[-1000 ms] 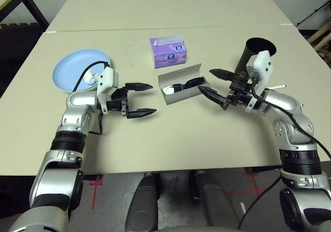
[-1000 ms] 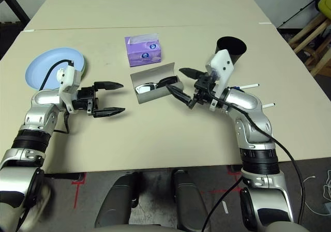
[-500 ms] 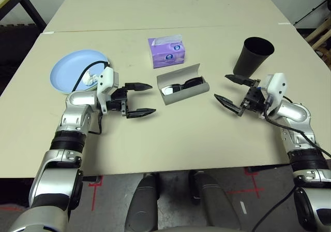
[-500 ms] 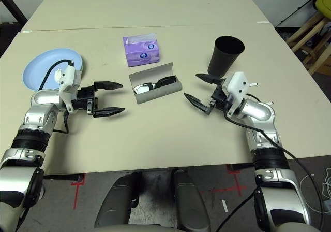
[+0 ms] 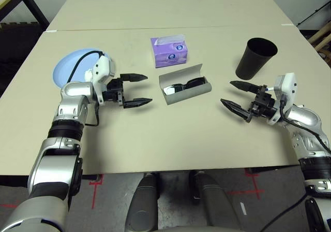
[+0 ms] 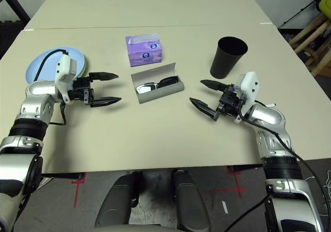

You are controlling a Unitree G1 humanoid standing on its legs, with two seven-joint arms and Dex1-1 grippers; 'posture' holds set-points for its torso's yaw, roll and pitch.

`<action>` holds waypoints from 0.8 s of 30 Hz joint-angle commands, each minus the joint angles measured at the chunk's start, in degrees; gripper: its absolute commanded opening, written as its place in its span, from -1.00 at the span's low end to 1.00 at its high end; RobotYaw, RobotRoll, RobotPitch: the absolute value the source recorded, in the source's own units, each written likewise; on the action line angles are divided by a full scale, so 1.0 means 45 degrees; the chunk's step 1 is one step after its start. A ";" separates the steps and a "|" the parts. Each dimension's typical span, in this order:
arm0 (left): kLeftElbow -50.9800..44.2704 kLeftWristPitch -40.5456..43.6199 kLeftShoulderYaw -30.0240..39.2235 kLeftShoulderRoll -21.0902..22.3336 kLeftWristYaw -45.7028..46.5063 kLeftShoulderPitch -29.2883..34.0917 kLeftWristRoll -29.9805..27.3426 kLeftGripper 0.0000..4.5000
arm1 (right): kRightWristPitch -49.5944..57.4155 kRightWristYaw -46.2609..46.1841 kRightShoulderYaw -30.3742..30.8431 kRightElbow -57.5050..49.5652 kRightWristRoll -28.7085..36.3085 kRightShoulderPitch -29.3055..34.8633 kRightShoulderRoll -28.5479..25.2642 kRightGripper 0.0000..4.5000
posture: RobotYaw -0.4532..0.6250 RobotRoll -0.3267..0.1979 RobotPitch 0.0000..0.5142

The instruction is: Organize and tidy the items on the table.

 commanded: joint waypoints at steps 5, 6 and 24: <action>0.2029 -0.0366 0.0332 -0.0671 0.1708 -0.1179 0.0641 0.71 | 0.0673 -0.0656 0.0015 -0.1438 0.0216 0.0405 -0.0083 1.00 | -0.07 0.25 -0.15; 0.2077 -0.0409 0.0327 -0.0716 0.1793 -0.1212 0.0699 0.55 | 0.0722 -0.0696 0.0024 -0.1512 0.0220 0.0405 -0.0095 1.00 | -0.07 0.25 -0.15; 0.3542 -0.0775 -0.0063 -0.1374 0.3147 -0.2165 0.2132 -0.98 | 0.1180 -0.0903 0.0008 -0.2173 0.0271 0.0357 -0.0247 1.00 | -0.12 0.25 -0.12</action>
